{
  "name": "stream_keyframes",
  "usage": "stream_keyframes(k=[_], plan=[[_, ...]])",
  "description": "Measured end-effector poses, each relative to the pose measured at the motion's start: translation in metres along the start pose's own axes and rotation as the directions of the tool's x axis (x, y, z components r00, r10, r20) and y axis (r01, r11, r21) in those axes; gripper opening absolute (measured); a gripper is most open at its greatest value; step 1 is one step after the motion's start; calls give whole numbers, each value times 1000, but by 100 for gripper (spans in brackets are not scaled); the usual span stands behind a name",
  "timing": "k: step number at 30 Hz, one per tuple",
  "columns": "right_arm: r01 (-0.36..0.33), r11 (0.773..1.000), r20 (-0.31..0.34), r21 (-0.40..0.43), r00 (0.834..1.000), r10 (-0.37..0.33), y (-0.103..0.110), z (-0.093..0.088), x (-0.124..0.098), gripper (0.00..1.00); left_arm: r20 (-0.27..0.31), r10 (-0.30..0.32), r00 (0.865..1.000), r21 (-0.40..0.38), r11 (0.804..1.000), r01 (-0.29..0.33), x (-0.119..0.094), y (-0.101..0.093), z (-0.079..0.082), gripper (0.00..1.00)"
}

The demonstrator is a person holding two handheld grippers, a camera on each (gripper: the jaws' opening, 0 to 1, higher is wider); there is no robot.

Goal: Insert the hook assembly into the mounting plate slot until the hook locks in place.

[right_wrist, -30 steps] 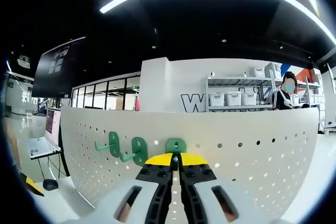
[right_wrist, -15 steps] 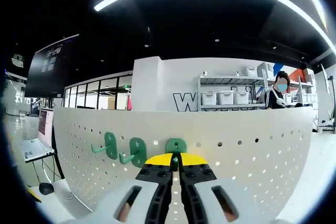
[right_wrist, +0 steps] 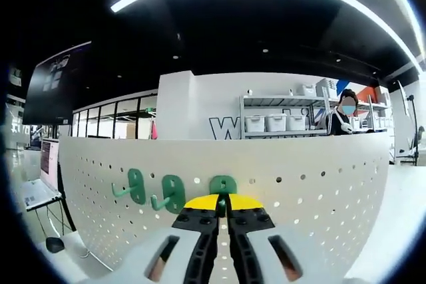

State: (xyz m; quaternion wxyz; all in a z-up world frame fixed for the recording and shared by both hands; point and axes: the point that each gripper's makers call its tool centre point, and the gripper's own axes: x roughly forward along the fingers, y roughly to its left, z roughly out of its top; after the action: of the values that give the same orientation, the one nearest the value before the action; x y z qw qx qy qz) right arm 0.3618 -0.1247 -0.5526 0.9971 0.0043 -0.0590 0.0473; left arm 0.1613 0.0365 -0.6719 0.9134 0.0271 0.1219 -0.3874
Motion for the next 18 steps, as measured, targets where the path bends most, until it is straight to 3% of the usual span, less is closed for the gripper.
stream_keyframes(k=[13, 18], plan=[[-38, 999, -5, 37, 999, 39, 1, 0, -1, 4, 3, 1, 1000, 0, 1000, -1, 0, 2, 0, 79], [-83, 996, 19, 39, 996, 82, 6, 5, -5, 15, -1, -2, 1000, 2, 1000, 3, 1, 0, 0, 79]])
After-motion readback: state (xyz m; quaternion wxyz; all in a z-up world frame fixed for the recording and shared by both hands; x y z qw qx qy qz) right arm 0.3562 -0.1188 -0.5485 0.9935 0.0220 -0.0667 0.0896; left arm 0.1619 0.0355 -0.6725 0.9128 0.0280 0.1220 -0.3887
